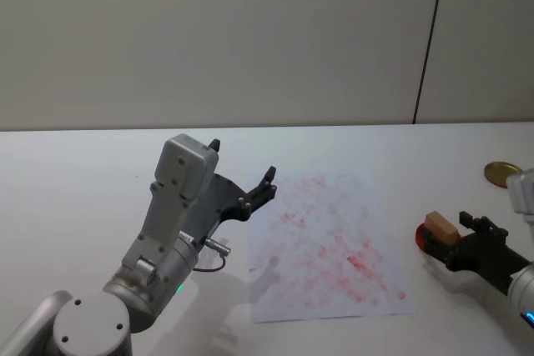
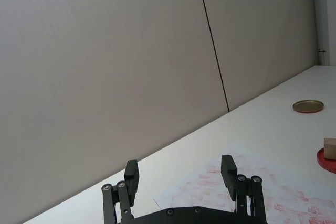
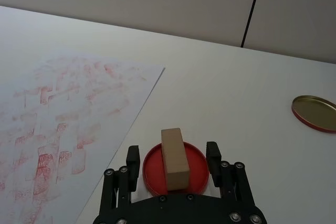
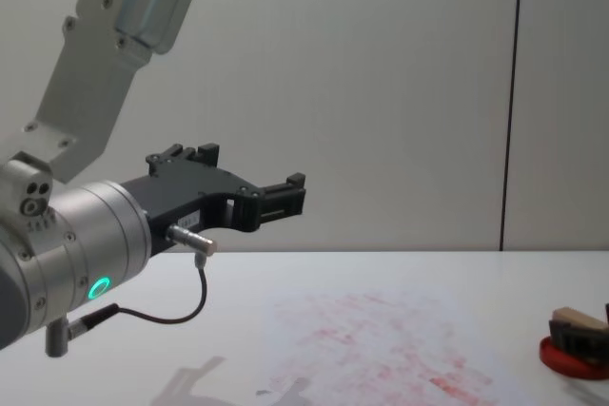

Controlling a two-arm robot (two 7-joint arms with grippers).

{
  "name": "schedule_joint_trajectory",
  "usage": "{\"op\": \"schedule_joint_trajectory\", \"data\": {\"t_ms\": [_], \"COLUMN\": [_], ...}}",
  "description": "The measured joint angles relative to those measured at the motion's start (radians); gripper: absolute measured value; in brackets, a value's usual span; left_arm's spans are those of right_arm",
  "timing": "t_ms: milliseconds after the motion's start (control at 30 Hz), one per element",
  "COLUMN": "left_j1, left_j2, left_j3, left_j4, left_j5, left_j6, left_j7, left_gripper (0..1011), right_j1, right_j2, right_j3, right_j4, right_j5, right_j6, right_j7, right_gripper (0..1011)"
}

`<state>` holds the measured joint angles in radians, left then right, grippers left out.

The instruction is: Use the one hand to pick up the stamp and affix it onto the A4 paper.

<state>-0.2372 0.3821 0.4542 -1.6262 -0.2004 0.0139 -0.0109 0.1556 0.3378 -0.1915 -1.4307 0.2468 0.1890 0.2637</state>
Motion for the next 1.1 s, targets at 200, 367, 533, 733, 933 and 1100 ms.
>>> {"op": "schedule_joint_trajectory", "data": {"t_ms": [200,367,533,733,933,1100], "left_j1": [0.000,0.000,0.000,0.000,0.000,0.000], "left_j2": [0.000,0.000,0.000,0.000,0.000,0.000], "left_j3": [0.000,0.000,0.000,0.000,0.000,0.000], "left_j4": [0.000,0.000,0.000,0.000,0.000,0.000], "left_j5": [0.000,0.000,0.000,0.000,0.000,0.000], "left_j6": [0.000,0.000,0.000,0.000,0.000,0.000], "left_j7": [0.000,0.000,0.000,0.000,0.000,0.000], "left_gripper": [993,993,993,993,993,993], "right_j1": [0.004,0.005,0.007,0.007,0.003,-0.002], "right_j2": [-0.002,-0.004,-0.005,-0.006,-0.006,-0.008], "right_j3": [-0.001,-0.001,-0.002,-0.004,-0.006,-0.012], "right_j4": [0.012,0.018,0.024,0.027,0.017,-0.007], "right_j5": [0.000,0.000,0.000,-0.009,-0.021,-0.029], "right_j6": [-0.002,-0.007,-0.015,-0.034,-0.068,-0.100], "right_j7": [0.004,0.005,0.004,0.002,0.000,0.014], "right_gripper": [643,479,336,217,218,218]}}
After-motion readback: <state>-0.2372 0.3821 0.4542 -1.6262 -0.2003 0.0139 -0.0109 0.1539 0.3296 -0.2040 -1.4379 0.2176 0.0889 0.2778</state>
